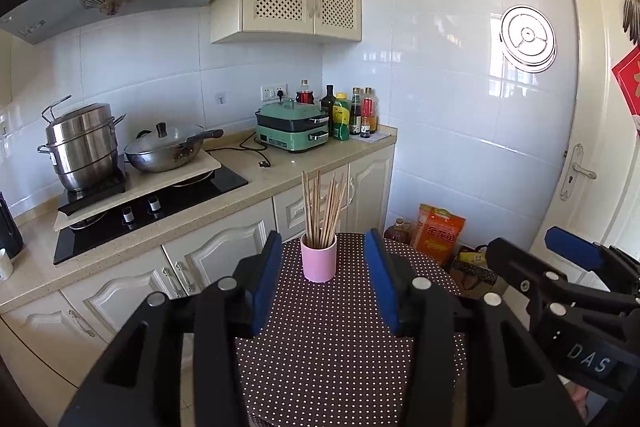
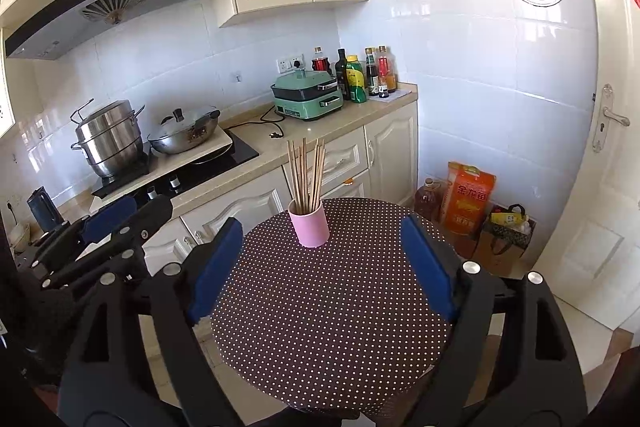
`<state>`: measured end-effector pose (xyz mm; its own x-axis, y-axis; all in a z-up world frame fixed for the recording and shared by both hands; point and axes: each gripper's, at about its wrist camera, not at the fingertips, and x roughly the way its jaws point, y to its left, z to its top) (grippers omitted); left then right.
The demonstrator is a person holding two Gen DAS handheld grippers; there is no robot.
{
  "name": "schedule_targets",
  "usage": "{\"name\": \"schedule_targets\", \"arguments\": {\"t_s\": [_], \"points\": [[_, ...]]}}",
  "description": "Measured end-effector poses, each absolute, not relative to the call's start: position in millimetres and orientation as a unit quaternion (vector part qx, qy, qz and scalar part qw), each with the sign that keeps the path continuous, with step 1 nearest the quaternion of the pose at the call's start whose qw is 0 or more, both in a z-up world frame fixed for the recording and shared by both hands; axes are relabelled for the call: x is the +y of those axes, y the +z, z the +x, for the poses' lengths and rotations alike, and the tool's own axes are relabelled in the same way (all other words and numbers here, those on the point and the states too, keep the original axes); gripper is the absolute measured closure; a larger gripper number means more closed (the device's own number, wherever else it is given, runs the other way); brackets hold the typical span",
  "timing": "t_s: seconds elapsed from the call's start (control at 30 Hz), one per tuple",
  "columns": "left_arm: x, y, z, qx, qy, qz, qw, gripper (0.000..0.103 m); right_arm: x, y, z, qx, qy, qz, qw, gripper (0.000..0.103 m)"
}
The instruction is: Organize utensils
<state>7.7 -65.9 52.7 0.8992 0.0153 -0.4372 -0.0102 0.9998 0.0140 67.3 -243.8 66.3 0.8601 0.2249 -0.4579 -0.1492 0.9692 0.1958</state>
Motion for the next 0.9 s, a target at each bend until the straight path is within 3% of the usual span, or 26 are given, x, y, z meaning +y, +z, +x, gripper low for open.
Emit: {"name": "schedule_targets", "arguments": {"t_s": [0.9], "points": [[-63.4, 52.1, -5.3, 0.217, 0.008, 0.004, 0.976, 0.059, -240.7, 66.0, 59.2, 0.250, 0.102, 0.072, 0.960, 0.022]]}}
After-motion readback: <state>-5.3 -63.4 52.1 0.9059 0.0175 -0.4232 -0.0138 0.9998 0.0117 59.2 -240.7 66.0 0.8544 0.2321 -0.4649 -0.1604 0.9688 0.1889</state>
